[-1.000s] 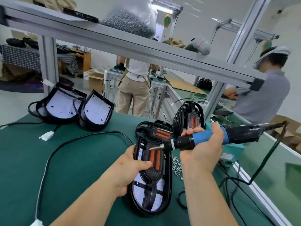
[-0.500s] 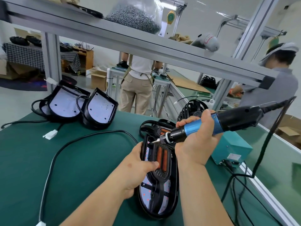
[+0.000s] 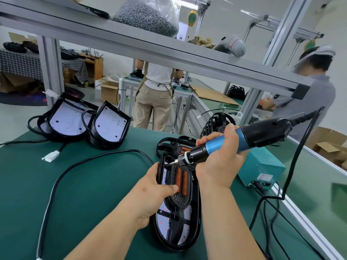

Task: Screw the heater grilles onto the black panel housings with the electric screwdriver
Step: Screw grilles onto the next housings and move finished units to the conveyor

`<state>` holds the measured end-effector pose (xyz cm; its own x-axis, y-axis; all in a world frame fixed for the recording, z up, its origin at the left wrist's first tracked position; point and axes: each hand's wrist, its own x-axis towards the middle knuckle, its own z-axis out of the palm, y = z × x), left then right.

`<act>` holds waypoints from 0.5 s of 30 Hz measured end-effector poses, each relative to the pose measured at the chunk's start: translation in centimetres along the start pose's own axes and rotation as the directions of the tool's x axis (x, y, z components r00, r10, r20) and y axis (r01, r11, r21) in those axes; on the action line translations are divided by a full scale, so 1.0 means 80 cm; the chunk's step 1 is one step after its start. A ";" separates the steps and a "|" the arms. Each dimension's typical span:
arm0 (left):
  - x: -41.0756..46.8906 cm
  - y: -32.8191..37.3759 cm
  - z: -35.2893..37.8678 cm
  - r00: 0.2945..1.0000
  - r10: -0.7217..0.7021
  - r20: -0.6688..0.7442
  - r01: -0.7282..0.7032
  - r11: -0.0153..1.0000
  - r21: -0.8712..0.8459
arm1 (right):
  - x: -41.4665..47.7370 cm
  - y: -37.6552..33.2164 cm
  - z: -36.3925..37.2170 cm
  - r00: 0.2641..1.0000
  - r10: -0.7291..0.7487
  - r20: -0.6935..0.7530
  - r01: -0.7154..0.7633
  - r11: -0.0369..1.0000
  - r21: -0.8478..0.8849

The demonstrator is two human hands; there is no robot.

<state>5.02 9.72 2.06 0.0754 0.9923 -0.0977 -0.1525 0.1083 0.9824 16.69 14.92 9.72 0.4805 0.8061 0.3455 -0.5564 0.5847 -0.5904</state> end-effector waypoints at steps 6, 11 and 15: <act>0.005 -0.003 -0.004 0.998 -0.057 -0.002 0.057 0.998 -0.027 | 0.001 0.009 -0.006 1.000 0.023 -0.016 -0.024 0.999 -0.022; 0.007 -0.004 -0.004 0.997 -0.080 -0.017 0.079 0.996 -0.047 | 0.001 0.012 -0.007 0.999 0.027 -0.020 -0.028 0.999 -0.029; 0.008 -0.004 -0.004 0.996 -0.083 -0.015 0.082 0.996 -0.044 | 0.001 0.013 -0.006 1.000 0.015 -0.027 -0.016 0.999 -0.043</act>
<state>4.79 10.34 1.60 0.0731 0.9808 -0.1810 -0.1894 0.1918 0.9630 16.48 15.50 8.80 0.4906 0.8118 0.3168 -0.5345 0.5674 -0.6264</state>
